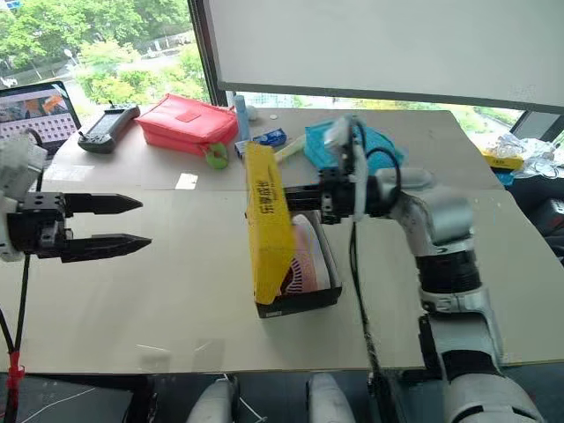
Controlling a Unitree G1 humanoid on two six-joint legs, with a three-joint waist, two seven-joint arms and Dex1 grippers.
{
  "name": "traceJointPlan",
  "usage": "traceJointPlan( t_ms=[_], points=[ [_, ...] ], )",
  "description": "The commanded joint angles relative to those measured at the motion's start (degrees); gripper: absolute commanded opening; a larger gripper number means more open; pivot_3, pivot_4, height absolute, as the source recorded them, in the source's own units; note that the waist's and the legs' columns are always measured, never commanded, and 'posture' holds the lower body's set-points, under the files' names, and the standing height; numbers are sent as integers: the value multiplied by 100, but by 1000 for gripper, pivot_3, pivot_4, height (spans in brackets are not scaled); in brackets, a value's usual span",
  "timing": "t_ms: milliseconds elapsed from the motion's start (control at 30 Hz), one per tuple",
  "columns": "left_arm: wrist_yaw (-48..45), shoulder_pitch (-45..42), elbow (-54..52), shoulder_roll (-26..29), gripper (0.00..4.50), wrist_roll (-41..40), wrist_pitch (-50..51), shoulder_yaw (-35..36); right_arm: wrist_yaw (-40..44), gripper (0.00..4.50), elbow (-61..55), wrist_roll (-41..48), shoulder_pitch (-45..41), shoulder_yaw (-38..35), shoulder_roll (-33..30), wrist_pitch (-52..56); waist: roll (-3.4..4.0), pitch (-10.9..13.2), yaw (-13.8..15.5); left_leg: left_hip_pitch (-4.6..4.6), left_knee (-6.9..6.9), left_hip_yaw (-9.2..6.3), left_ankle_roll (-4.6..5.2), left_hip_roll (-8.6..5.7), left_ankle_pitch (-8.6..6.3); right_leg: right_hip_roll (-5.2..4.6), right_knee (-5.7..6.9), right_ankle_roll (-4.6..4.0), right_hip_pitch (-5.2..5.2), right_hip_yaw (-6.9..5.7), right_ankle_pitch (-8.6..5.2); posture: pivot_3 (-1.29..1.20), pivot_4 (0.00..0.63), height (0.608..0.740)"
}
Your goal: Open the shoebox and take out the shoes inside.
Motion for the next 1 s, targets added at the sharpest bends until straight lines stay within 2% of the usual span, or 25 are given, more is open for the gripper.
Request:
traceJointPlan(
  t_ms=[33,133,233,367,433,500,533,600,633,800,900,967,1000],
  points=[
    [-77,-348,107,470,4467,-422,255,497,-458,0,116,-363,-239,558,575,-305,2,1,1,-4,3,0,0,0,0,0,0,-1,-3,0,1,0,150,726],
    [-113,-475,149,722,4467,-666,397,639,-570,0,641,-1000,-419,1010,729,-990,3,2,46,-17,6,0,-1,0,1,-2,-1,5,-7,0,4,0,150,726],
    [-26,-581,133,818,4467,-835,413,632,-569,0,950,-1249,-629,1071,674,-1285,3,2,99,-22,5,0,-1,0,0,-2,-5,5,-10,-2,1,0,150,726],
    [38,-381,-85,761,4467,-852,333,525,-409,0,1067,-1169,-1118,587,81,-1076,5,5,135,-29,1,0,-1,5,1,5,-2,9,-19,-2,4,0,150,726],
    [-33,-89,-260,758,4467,-599,128,389,-138,0,954,-1147,-1255,543,-386,-931,7,6,150,-33,0,0,-1,9,1,9,-2,17,-23,-2,9,0,150,726],
    [-80,186,-399,742,4500,-333,-130,193,401,588,712,-1186,-1250,720,-960,-888,6,5,167,-33,-4,1,-1,9,0,10,-3,17,-23,-3,8,0,150,726],
    [-79,277,-448,720,4500,-171,-324,25,679,747,496,-1316,-1148,891,-1311,-1019,6,6,176,-33,-6,1,-2,12,0,13,-4,15,-23,-4,7,0,150,726],
    [-53,267,-447,652,4500,-49,-551,-236,1032,1491,129,-1466,-967,1147,-1761,-1131,6,5,176,-33,-8,2,-4,16,-3,18,-5,5,-26,-4,-1,0,150,726],
    [-45,211,-427,618,4500,7,-663,-371,1155,1684,-20,-1499,-891,1237,-1899,-1142,6,5,171,-33,-8,1,-5,19,-3,21,-5,4,-27,-4,-2,0,150,726],
    [-89,-40,-287,509,4500,231,-1037,-890,1278,3436,-146,-2000,-662,1650,-2129,-1459,8,7,79,-34,-2,6,-5,26,-3,30,5,-6,-44,2,7,0,150,726],
    [-73,-91,-296,435,4500,253,-1113,-1040,767,4487,354,-2253,-769,1594,-1830,-1340,9,8,63,-34,5,5,-6,26,-2,31,8,-10,-46,4,9,0,150,726],
    [-38,-101,-327,372,4500,259,-1128,-1082,100,4487,562,-2576,-849,1507,-1641,-1022,9,8,57,-34,11,6,-7,26,-1,31,7,-13,-42,5,9,0,150,726],
    [-32,-77,-334,345,4500,275,-1140,-1082,86,4487,556,-2656,-1014,1607,-1700,-362,10,8,59,-34,15,5,-7,26,-1,31,7,-13,-40,5,10,0,150,726]
  ],
)
